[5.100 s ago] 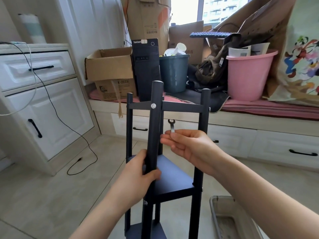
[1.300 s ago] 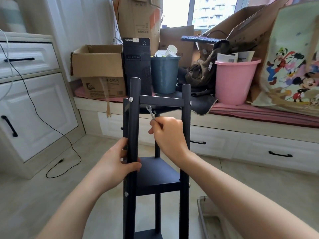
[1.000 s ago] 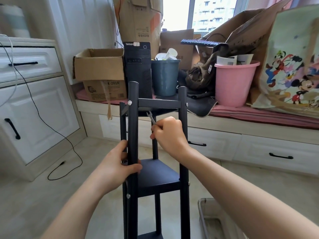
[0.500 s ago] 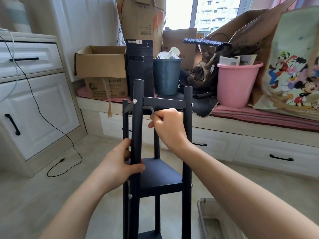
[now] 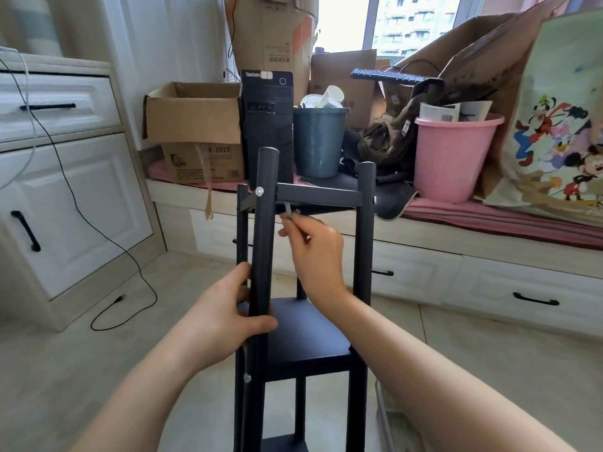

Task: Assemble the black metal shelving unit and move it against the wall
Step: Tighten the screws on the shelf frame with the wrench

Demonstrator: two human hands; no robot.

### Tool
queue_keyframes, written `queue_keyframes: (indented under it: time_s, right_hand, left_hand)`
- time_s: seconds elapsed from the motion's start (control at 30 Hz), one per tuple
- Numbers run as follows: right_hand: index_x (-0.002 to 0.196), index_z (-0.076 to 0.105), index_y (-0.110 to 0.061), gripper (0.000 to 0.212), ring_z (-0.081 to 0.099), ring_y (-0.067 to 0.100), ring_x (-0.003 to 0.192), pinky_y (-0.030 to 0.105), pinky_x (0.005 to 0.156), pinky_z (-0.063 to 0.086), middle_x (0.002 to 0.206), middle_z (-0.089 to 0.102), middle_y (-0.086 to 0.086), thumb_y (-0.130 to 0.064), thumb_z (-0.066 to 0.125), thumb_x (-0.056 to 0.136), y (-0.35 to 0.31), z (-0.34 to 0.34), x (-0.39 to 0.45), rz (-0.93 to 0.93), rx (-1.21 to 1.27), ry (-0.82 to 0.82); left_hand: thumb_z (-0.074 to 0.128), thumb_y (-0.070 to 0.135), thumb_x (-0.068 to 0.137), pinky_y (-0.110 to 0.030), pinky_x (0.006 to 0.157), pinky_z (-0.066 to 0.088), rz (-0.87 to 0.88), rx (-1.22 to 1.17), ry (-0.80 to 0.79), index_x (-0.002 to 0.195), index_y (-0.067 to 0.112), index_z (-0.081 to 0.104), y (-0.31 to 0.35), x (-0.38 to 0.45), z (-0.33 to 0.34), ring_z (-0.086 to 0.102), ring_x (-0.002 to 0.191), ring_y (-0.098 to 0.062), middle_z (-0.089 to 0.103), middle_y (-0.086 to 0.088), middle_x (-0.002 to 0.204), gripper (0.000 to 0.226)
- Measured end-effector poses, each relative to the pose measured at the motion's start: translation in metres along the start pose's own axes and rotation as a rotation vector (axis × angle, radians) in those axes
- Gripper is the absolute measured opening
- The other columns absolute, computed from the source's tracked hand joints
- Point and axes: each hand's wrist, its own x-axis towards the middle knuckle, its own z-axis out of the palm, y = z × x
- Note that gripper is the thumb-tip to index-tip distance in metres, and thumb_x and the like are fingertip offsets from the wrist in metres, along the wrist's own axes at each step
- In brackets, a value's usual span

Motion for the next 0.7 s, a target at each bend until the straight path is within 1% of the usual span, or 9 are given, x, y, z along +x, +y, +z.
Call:
queue_keyframes:
  time_s: [0.07,0.1,0.17,0.27,0.4,0.5,0.57,0.63,0.7]
  right_hand:
    - [0.098,0.077,-0.011,0.016,0.062,0.012,0.077,0.030,0.074,0.048,0.080,0.074,-0.001,-0.015,0.061,0.096,0.003,0.005,-0.002,-0.007,-0.011,0.015]
    - [0.100,0.077,-0.012,0.017,0.060,0.015,0.080,0.031,0.076,0.047,0.081,0.074,-0.002,-0.015,0.061,0.096,0.004,0.008,-0.002,-0.003,-0.013,0.019]
    - [0.102,0.077,-0.012,0.016,0.054,0.016,0.082,0.032,0.077,0.046,0.084,0.074,-0.001,-0.015,0.063,0.095,0.006,0.013,-0.002,0.008,-0.002,0.034]
    - [0.100,0.078,-0.010,0.015,0.046,0.012,0.082,0.028,0.076,0.041,0.083,0.071,-0.001,-0.013,0.065,0.093,0.005,0.019,-0.003,-0.001,0.037,0.079]
    - [0.098,0.078,-0.008,0.015,0.048,0.013,0.085,0.030,0.077,0.044,0.084,0.071,0.000,-0.010,0.064,0.092,0.005,0.024,-0.002,0.012,0.106,0.086]
    - [0.096,0.078,-0.007,0.016,0.044,0.004,0.082,0.022,0.076,0.039,0.081,0.068,-0.006,-0.009,0.063,0.091,0.005,0.026,0.000,0.003,0.126,0.095]
    - [0.095,0.078,-0.008,0.015,0.044,0.004,0.077,0.020,0.074,0.038,0.079,0.068,-0.007,-0.010,0.064,0.091,0.005,0.026,0.001,0.008,0.123,0.097]
    - [0.097,0.078,-0.009,0.015,0.046,0.002,0.074,0.018,0.073,0.037,0.075,0.063,-0.016,-0.012,0.064,0.092,0.006,0.024,0.002,0.024,0.123,0.083]
    - [0.096,0.078,-0.009,0.016,0.046,0.002,0.069,0.018,0.069,0.036,0.064,0.055,-0.026,-0.014,0.063,0.095,0.008,0.021,0.001,0.050,0.112,0.061]
  left_hand:
    - [0.082,0.008,0.080,-0.047,0.071,0.063,-0.001,0.006,0.000,0.106,0.038,0.052,-0.001,0.000,-0.001,0.075,0.078,-0.014,0.072,0.020,0.091,0.050]
    - [0.082,0.008,0.080,-0.047,0.071,0.063,-0.003,0.009,0.000,0.107,0.037,0.053,-0.002,0.001,-0.001,0.075,0.078,-0.014,0.072,0.020,0.090,0.049]
    - [0.082,0.008,0.079,-0.046,0.072,0.063,-0.007,0.016,-0.003,0.108,0.035,0.053,-0.002,0.002,-0.001,0.075,0.077,-0.015,0.072,0.017,0.090,0.049]
    - [0.083,0.008,0.078,-0.044,0.073,0.063,-0.010,0.022,-0.003,0.109,0.036,0.053,-0.002,0.003,-0.002,0.074,0.076,-0.016,0.072,0.007,0.090,0.051]
    - [0.084,0.010,0.077,-0.044,0.075,0.062,0.008,0.038,-0.010,0.109,0.036,0.054,-0.003,0.004,-0.001,0.074,0.079,-0.020,0.071,0.003,0.091,0.051]
    - [0.084,0.010,0.077,-0.044,0.076,0.062,0.013,0.044,-0.013,0.110,0.036,0.054,-0.003,0.006,0.000,0.074,0.079,-0.019,0.071,0.004,0.091,0.052]
    - [0.084,0.011,0.078,-0.043,0.075,0.062,0.020,0.048,-0.013,0.109,0.039,0.053,-0.003,0.007,0.001,0.074,0.079,-0.017,0.072,0.005,0.092,0.052]
    - [0.083,0.013,0.079,-0.042,0.076,0.062,0.024,0.057,-0.008,0.108,0.041,0.052,-0.003,0.008,0.002,0.073,0.081,-0.016,0.072,0.004,0.094,0.052]
    - [0.083,0.014,0.080,-0.042,0.077,0.062,0.026,0.057,-0.005,0.109,0.042,0.052,-0.002,0.009,0.003,0.073,0.081,-0.016,0.071,0.005,0.094,0.051]
